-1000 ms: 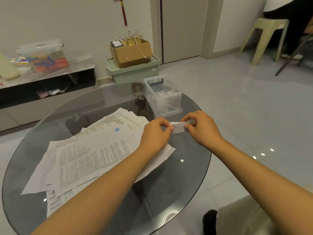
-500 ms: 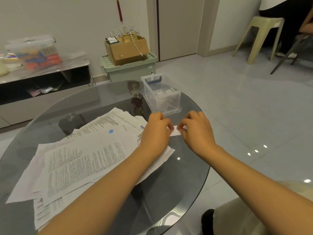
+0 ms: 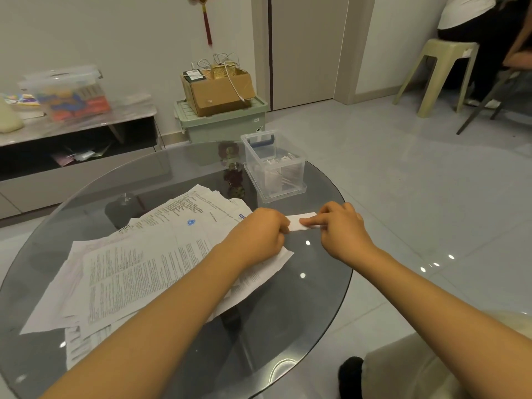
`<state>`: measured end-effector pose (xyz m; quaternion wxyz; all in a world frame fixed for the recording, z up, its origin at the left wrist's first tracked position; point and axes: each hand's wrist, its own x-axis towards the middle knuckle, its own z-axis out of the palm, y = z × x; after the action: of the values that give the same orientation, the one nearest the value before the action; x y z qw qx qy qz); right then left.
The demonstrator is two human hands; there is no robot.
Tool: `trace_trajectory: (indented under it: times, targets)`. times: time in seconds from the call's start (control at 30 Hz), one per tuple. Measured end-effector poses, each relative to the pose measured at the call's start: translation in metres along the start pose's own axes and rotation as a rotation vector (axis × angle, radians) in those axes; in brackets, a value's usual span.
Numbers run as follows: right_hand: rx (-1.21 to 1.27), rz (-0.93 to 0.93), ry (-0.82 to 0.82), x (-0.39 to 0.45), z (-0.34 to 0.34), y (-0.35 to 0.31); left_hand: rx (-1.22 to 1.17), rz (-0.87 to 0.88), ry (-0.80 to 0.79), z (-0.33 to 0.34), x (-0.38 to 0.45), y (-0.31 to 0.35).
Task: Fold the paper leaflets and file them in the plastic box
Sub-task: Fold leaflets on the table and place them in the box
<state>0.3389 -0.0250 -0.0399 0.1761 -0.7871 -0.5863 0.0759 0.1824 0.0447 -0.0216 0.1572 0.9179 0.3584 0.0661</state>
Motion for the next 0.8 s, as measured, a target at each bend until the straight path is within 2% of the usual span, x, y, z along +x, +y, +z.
trace_trajectory:
  times: [0.1,0.23,0.5,0.67,0.8]
  targets:
    - [-0.053,-0.041,0.032,-0.005,-0.003,-0.004,-0.105,-0.042,0.037,-0.005,-0.009,0.003]
    - [-0.041,-0.105,0.137,-0.011,-0.012,-0.01,-0.238,-0.094,0.175,-0.011,-0.022,0.007]
    - [0.064,-0.166,0.24,-0.025,-0.022,-0.037,-0.209,-0.156,0.278,-0.033,-0.048,0.024]
    - [0.111,-0.184,0.19,-0.033,-0.017,-0.056,-0.064,-0.236,0.216,-0.041,-0.072,0.019]
    - [0.124,-0.23,0.118,-0.036,-0.01,-0.071,0.214,-0.395,0.011,-0.041,-0.095,0.003]
